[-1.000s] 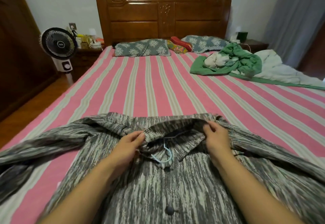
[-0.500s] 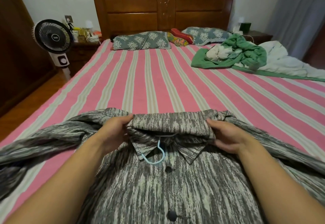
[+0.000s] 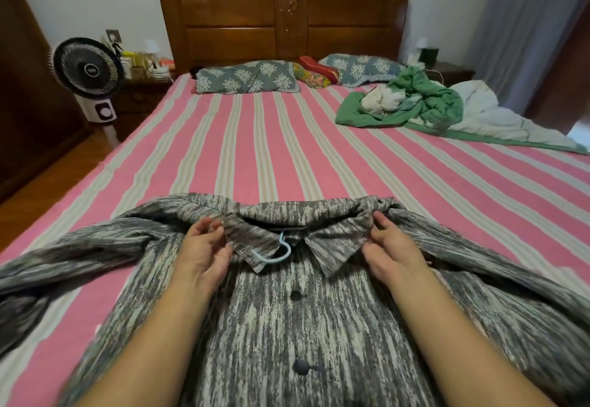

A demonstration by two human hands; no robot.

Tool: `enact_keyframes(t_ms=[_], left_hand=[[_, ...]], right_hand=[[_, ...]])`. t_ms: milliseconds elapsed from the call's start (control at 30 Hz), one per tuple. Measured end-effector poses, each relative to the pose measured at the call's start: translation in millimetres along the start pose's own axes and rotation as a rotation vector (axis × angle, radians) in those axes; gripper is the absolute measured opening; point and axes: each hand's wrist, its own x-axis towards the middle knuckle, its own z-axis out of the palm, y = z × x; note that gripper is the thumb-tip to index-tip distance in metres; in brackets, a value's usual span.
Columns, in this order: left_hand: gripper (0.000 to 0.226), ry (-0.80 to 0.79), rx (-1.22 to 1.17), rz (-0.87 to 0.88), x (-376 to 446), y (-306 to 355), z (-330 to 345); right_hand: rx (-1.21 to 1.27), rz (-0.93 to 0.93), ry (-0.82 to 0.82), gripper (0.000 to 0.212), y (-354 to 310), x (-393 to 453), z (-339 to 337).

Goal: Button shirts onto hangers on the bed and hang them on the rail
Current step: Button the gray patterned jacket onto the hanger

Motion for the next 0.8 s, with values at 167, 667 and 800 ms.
enact_keyframes(t_ms=[167, 667, 800], left_hand=[[0.036, -0.012, 0.846, 0.178, -9, -9, 10], [0.011, -0.202, 1.868, 0.911, -7, 17, 50], [0.032, -0.735, 2.18, 1.217, 9, 32, 53]], right_hand=[[-0.08, -0.084, 0.025, 0.049, 14, -6, 5], [-2.47, -0.862, -0.641, 0.069, -42, 14, 9], [-2.462, -1.041, -0.807, 0.044, -46, 30, 25]])
